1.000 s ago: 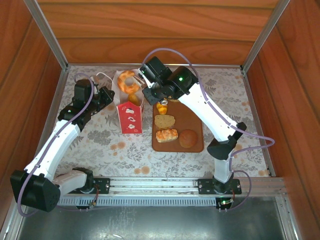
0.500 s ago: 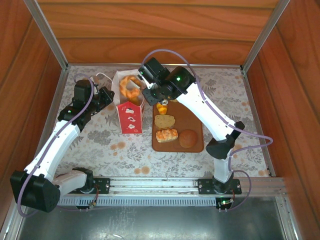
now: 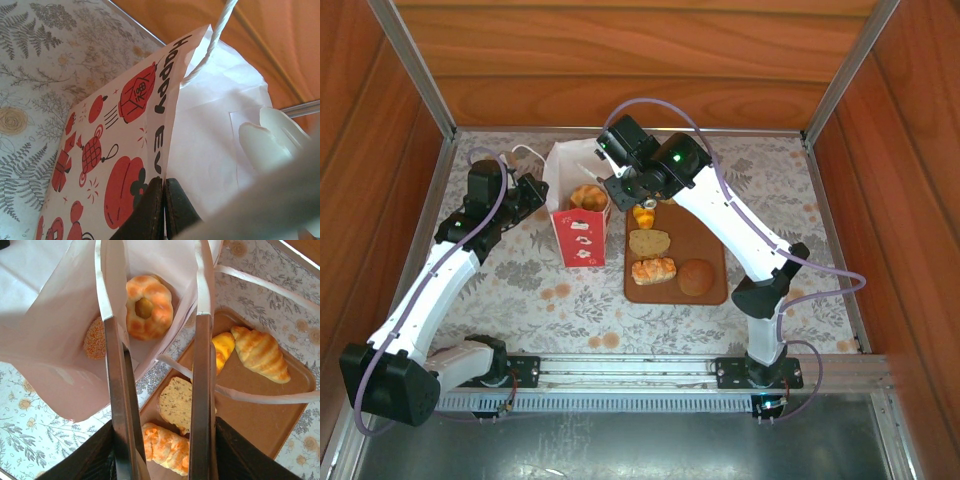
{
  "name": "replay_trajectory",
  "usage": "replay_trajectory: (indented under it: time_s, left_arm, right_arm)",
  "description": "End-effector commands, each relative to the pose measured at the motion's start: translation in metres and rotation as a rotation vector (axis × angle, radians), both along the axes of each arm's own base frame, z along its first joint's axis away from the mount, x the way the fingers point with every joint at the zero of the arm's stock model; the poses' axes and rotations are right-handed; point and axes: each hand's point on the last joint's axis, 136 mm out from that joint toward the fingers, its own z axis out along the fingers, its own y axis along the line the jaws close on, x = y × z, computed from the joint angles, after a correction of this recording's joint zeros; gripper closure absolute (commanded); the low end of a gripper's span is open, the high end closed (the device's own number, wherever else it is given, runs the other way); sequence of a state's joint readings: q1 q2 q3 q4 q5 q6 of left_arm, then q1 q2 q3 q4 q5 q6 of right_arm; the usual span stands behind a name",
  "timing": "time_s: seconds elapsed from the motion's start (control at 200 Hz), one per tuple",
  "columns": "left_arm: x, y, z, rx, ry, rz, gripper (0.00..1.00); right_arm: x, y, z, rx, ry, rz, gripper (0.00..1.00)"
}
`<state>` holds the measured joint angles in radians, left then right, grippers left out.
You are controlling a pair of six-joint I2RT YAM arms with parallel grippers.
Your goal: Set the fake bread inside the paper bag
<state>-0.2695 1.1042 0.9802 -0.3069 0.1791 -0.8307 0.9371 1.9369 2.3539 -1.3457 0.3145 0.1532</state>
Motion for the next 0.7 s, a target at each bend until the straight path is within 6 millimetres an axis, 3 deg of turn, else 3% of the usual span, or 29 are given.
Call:
replay_trajectory:
  time_s: [0.0,0.215,0.41,0.535,0.56,0.695]
  left_arm:
    - [-0.003,0.002,-0.001,0.005,-0.012,0.006,0.91]
    - [-0.004,0.001,-0.001,0.004,-0.011,0.000,0.90]
    - [-0.006,0.001,0.003,-0.002,-0.023,-0.003,0.81]
    - [-0.008,0.003,0.006,-0.004,-0.033,0.001,0.74]
    - [-0.008,0.003,0.006,-0.005,-0.033,0.003,0.73]
    - [-0.011,0.006,0.009,-0.005,-0.043,0.009,0.61]
  right_arm:
    - [-0.002,0.000,0.023,0.059,-0.053,-0.012,0.52]
    - [-0.008,-0.002,0.041,0.114,-0.076,0.004,0.52]
    - [-0.023,-0.006,0.077,0.242,-0.107,0.041,0.52]
    - [-0.034,-0.017,0.099,0.319,-0.140,0.042,0.53]
    - [-0.040,-0.026,0.111,0.352,-0.162,0.041,0.52]
    - [-0.047,-0.049,0.128,0.407,-0.209,0.010,0.52]
